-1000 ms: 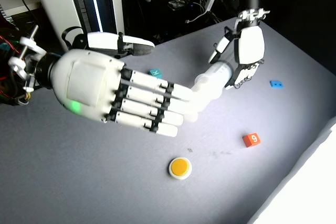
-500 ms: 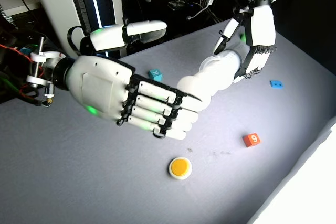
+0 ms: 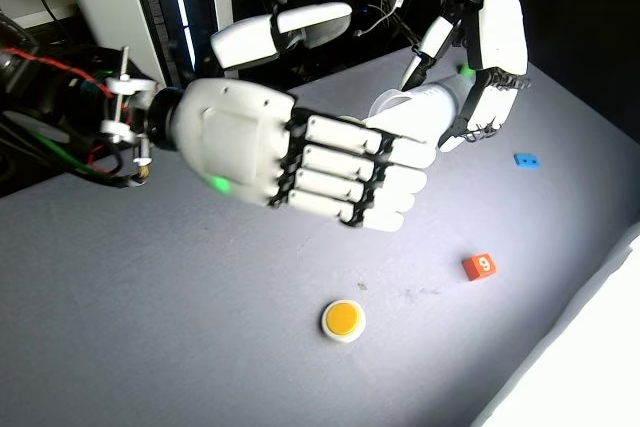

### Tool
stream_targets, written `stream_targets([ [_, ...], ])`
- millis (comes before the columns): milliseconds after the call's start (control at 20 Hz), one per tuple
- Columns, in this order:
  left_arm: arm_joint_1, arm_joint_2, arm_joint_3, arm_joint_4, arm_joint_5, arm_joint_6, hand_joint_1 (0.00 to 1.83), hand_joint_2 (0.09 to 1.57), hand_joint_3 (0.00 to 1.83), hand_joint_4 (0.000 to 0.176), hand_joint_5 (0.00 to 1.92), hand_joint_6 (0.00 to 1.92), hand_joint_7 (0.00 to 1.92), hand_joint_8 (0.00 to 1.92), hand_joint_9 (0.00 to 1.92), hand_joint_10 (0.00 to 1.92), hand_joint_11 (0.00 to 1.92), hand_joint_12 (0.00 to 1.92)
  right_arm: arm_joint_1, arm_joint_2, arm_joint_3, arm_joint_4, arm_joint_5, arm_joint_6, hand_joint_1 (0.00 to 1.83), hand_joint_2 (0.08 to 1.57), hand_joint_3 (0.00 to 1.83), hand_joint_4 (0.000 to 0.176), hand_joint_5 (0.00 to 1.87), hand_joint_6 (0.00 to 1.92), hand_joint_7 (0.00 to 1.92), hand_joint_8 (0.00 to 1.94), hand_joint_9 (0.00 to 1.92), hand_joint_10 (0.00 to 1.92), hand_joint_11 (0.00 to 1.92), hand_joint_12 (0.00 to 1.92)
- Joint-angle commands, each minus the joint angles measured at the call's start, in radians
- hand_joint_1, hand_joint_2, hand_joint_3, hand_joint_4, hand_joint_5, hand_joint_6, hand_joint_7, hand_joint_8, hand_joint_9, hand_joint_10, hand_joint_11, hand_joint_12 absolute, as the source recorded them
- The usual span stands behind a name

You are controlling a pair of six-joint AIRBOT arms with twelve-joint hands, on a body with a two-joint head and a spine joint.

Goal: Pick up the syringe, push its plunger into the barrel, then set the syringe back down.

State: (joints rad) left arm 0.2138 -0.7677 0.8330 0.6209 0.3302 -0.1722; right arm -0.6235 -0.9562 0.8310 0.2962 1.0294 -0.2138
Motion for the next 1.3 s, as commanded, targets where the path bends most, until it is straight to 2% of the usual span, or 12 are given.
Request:
stream_targets([
  [0,-0.02,0.006,-0.006,0.012,-0.091,-0.013,1.37,1.15,0.0,0.0,0.87,0.95,0.91,1.2,0.83,1.37,0.63,1.36,0.014,-0.005,-0.007,-0.031,0.101,-0.004,0.0,1.07,0.0,0.0,0.0,0.0,0.0,0.0,0.0,0.0,0.0,0.0],
  [350,-0.025,0.006,-0.012,0.012,-0.081,-0.013,1.36,1.16,0.0,0.0,0.83,1.0,0.91,1.19,0.8,1.41,0.61,1.39,0.008,-0.063,-0.017,-0.025,0.095,-0.037,0.0,1.07,0.0,0.0,0.0,0.0,0.0,0.0,0.0,0.0,0.0,0.0],
  [550,-0.025,0.005,-0.013,0.012,-0.077,-0.013,1.36,1.17,0.0,0.0,0.83,0.97,0.91,1.2,0.79,1.44,0.6,1.41,0.014,-0.096,-0.026,0.048,0.088,-0.046,0.0,1.08,0.0,0.0,0.0,0.0,0.0,0.0,0.0,0.0,0.0,0.0],
  [650,-0.025,0.005,-0.013,0.012,-0.076,-0.013,1.36,1.17,0.0,0.0,0.81,1.03,0.91,1.19,0.8,1.41,0.59,1.4,0.018,-0.104,-0.043,0.089,0.089,-0.047,0.0,1.08,0.0,0.0,0.0,0.0,0.0,0.0,0.0,0.0,0.0,0.0],
  [700,-0.026,0.005,-0.014,0.012,-0.072,-0.013,1.37,1.16,0.0,0.0,0.83,1.0,0.93,1.15,0.82,1.38,0.61,1.37,0.022,-0.11,-0.054,0.107,0.091,-0.047,0.0,1.08,0.0,0.0,0.0,0.0,0.0,0.0,0.0,0.0,0.0,0.0],
  [800,-0.026,0.005,-0.015,0.012,-0.07,-0.013,1.37,1.15,0.0,0.0,0.86,0.98,0.94,1.14,0.85,1.34,0.62,1.33,0.026,-0.117,-0.062,0.109,0.093,-0.049,0.0,1.08,0.0,0.0,0.0,0.0,0.0,0.0,0.0,0.0,0.0,0.0],
  [1050,-0.027,0.004,-0.015,0.012,-0.07,-0.013,1.37,1.15,0.0,0.0,0.86,0.98,0.95,1.13,0.82,1.37,0.56,1.39,0.032,-0.154,-0.065,0.157,0.069,-0.071,0.0,1.09,0.0,0.0,0.0,0.0,0.0,0.0,0.0,0.0,0.0,0.0],
  [1250,-0.027,0.004,-0.017,0.012,-0.065,-0.013,1.36,1.16,0.0,0.0,0.84,1.0,0.92,1.18,0.82,1.38,0.6,1.36,0.036,-0.196,-0.07,0.157,0.061,-0.091,0.0,1.09,0.0,0.0,0.0,0.0,0.0,0.0,0.0,0.0,0.0,0.0],
])
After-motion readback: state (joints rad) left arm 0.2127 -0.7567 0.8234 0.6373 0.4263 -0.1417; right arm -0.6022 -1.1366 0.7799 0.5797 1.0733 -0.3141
